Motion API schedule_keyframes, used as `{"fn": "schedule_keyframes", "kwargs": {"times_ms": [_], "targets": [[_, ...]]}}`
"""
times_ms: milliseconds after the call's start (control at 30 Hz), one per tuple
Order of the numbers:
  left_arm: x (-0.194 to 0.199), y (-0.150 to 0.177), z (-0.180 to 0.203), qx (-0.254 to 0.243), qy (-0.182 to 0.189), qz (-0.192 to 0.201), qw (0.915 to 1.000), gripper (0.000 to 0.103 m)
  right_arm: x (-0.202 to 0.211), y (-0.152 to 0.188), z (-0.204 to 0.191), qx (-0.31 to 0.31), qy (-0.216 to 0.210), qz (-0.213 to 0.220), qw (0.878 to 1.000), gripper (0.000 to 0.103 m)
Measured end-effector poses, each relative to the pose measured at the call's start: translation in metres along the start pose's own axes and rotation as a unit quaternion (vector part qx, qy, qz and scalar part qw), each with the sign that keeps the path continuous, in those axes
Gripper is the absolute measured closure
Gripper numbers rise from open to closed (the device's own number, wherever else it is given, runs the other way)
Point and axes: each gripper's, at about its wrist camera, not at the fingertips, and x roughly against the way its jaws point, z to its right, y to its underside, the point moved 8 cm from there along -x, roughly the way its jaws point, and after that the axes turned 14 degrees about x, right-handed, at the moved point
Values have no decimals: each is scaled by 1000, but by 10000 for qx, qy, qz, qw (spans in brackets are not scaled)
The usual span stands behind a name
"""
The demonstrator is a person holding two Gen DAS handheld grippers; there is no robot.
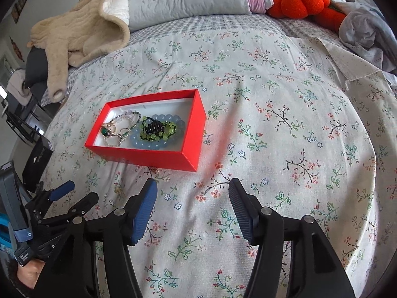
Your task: Organize jewelry
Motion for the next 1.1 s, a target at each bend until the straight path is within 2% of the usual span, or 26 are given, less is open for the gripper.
{"fn": "schedule_keyframes", "kwargs": {"times_ms": [100,233,267,300,400,567,733,933,1000,1100], "targets": [[-6,11,5,6,83,-78,9999,22,-6,13,4,-26,157,-133,9998,40],[-11,18,15,48,384,-42,9992,24,-15,23,5,90,284,-335,9990,40],[-11,18,18,41,483,-20,9988,30,-16,24,5,131,313,-372,9987,40],[-12,18,22,16,555,-18,9985,42,-17,25,4,166,338,-394,9985,40],[-17,19,30,-68,668,-63,9977,57,-17,24,4,205,346,-400,9984,40],[-23,15,35,-2,801,-91,9967,68,-18,23,2,205,291,-418,9985,40],[-27,13,36,-55,789,-83,9968,76,-22,24,-1,226,275,-482,9982,40],[-31,11,36,-156,622,-37,9979,92,-27,25,-2,176,267,-530,9981,40],[-32,10,36,-225,571,-14,9981,100,-28,24,-2,176,279,-522,9981,40],[-31,8,36,-224,628,-25,9978,102,-30,24,-4,189,293,-481,9982,40]]}}
